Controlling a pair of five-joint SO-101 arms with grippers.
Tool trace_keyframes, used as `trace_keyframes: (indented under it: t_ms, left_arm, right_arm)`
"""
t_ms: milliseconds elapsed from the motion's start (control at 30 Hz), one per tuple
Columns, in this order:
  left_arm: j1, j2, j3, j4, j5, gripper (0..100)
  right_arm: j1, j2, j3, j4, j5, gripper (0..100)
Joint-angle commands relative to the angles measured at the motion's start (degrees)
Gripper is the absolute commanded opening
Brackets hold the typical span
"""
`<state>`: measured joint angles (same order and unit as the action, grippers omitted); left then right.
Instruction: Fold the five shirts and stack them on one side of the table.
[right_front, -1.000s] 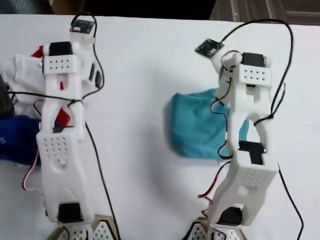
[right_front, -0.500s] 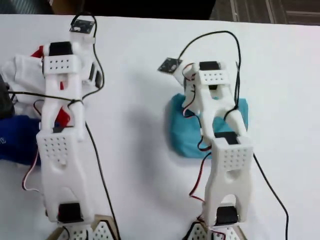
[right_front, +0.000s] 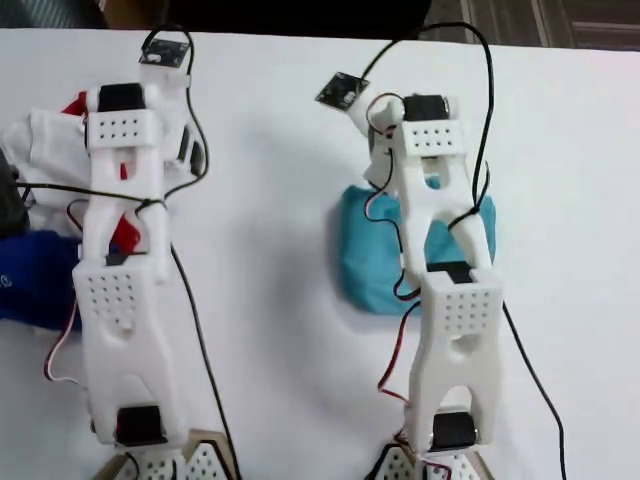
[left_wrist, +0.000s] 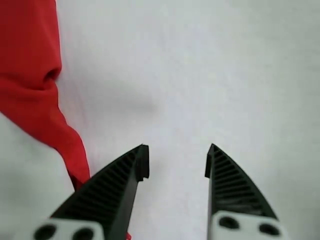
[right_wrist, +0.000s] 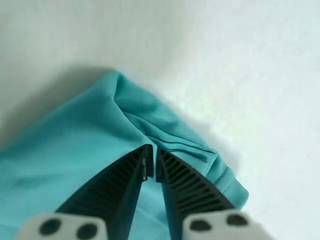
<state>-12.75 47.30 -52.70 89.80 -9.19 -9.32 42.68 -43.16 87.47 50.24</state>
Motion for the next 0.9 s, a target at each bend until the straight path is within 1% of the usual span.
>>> trace_keyframes:
  t_ms: [0,100,133,267,333,567,667,733,867]
  left_arm:
    - [-0.26,-4.57,-0.40,-0.53,-0.18,21]
    - [-0.26,-4.57,-0.40,-0.53,-0.18,21]
    - [-0.26,-4.57,-0.40,-0.53,-0.18,21]
    - [-0.26,-4.57,-0.40,-0.53,-0.18,21]
    - [-0.26,-4.57,-0.40,-0.53,-0.18,21]
    - [-0.26,-4.57,-0.40,-0.53,-0.18,21]
    - [-0.26,-4.57,-0.40,-0.53,-0.18,21]
    - [-0.26,-4.57,-0.40,-0.53,-0.18,21]
    - [-0.26,-4.57,-0.40,-0.53,-0.18,21]
  right_arm:
    - [-0.75,-0.31,-2.64,1.19,-0.70,2.1]
    - [-1.71,-0.31,-2.64,4.53,-0.79,2.9]
    - [-2.15,-0.31,-2.64,5.67,-0.79,4.9]
    - [-4.00,-0.31,-2.64,7.16,-0.44,20.4]
    - [-4.53,-0.13,-2.64,6.81,-0.35,24.8]
    - [-4.97,5.85,-3.16,4.44,-0.35,25.1]
    - [-4.97,7.25,-3.25,4.18,-0.35,23.1]
    - [-5.23,7.08,-3.25,4.09,-0.35,17.0]
    - [-5.05,5.76,-6.15,4.44,-0.79,1.2]
